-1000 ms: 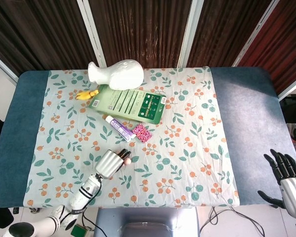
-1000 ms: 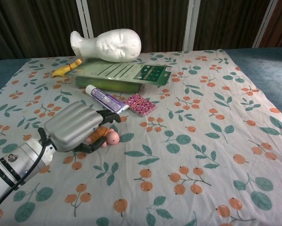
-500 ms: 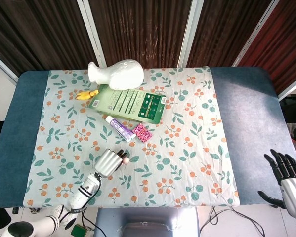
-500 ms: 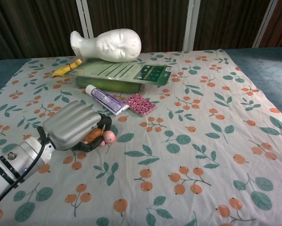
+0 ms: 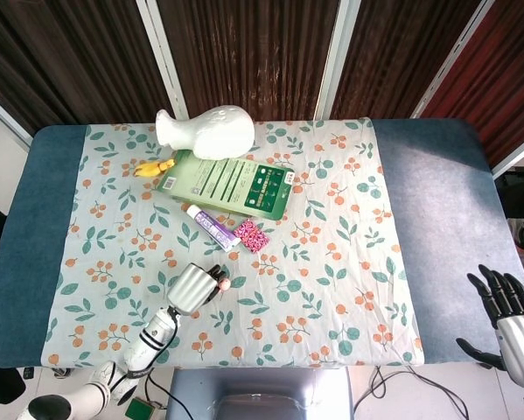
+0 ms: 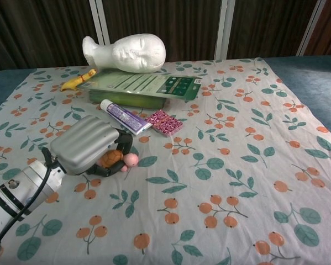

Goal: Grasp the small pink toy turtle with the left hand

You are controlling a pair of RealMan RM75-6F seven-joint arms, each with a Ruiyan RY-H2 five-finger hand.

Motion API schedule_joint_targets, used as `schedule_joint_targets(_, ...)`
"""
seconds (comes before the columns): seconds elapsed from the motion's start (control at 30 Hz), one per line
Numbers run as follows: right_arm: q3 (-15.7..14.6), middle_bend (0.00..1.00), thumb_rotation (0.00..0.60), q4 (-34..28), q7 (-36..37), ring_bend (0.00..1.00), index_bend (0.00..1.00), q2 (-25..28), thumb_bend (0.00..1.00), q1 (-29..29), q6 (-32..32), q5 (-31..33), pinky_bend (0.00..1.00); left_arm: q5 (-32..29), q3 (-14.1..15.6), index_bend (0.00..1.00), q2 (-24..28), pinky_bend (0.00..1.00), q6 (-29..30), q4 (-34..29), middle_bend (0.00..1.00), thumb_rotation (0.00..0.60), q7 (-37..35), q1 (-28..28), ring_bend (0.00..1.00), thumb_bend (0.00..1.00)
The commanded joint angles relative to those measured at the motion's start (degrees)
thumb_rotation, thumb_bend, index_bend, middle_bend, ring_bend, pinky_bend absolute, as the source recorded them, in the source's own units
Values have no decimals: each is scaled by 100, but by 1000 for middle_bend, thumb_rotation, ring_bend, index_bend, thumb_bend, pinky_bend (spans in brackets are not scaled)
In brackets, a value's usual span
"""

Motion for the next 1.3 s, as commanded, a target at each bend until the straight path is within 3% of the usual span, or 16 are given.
schedule_joint_targets(0.03, 0, 0, 600, 5, -3, 0, 0, -3, 173, 0, -1, -2, 0, -52, 12, 362, 61, 1000, -92, -115, 524, 600, 3, 3, 1000, 351)
schedule_joint_targets(0.17, -2, 0, 600, 6, -21, 0, 0, -12, 173, 7, -17, -7, 0, -123, 21, 104, 205, 1000, -238, -416, 355, 600, 98, 14, 1000, 314)
schedule_joint_targets(0.27, -14, 0, 600, 4, -49, 0, 0, -18, 173, 11, -37, -23, 0, -133, 20, 10, 312, 1000, -200, -602, 266, 600, 217, 37, 1000, 305)
schedule_joint_targets(0.57, -23, 0, 600, -13, -211, 0, 0, -73, 173, 31, -113, -22, 0, 11, 178, 0, 1012, 1000, 472, -1637, 219, 600, 817, 438, 995, 290)
schedule_joint_targets(0.63, -29, 0, 600, -19, -264, 0, 0, -92, 173, 26, -110, -38, 0, 91, 310, 0, 1389, 996, 759, -2036, 216, 600, 926, 657, 934, 289)
schedule_joint_targets(0.67, -32, 0, 600, -23, -283, 0, 0, -100, 173, 26, -114, -40, 0, 108, 378, 0, 1581, 969, 864, -2229, 211, 600, 957, 768, 817, 288)
schedule_joint_targets(0.73, -36, 0, 600, -28, -340, 0, 0, -120, 173, 28, -138, -35, 0, 70, 528, 0, 2064, 823, 1067, -2707, 196, 600, 1009, 1057, 571, 289)
schedule_joint_targets(0.8, -34, 0, 600, -37, -384, 0, 0, -142, 173, 38, -173, -16, 0, -52, 653, 0, 2483, 470, 1260, -3144, 160, 600, 963, 1375, 274, 293)
schedule_joint_targets(0.9, -18, 0, 600, -54, -488, 0, 0, -186, 173, 66, -264, 47, 0, -184, 813, 0, 3040, 192, 1803, -3663, 91, 600, 590, 1928, 72, 294)
schedule_joint_targets(0.97, 16, 0, 600, -80, -571, 0, 0, -224, 173, 94, -331, 122, 0, -213, 777, 0, 3213, 130, 2356, -3653, 65, 600, 219, 2279, 26, 294)
schedule_joint_targets(1.13, 61, 0, 600, -135, -766, 0, 0, -321, 172, 176, -508, 232, 0, -302, 565, 0, 3627, 83, 2990, -3968, 40, 600, 189, 2716, 0, 302)
schedule_joint_targets(1.3, 39, 0, 600, -158, -879, 0, 0, -369, 173, 222, -602, 212, 0, -478, 542, 0, 3902, 83, 2693, -4274, 41, 600, 191, 2847, 0, 299)
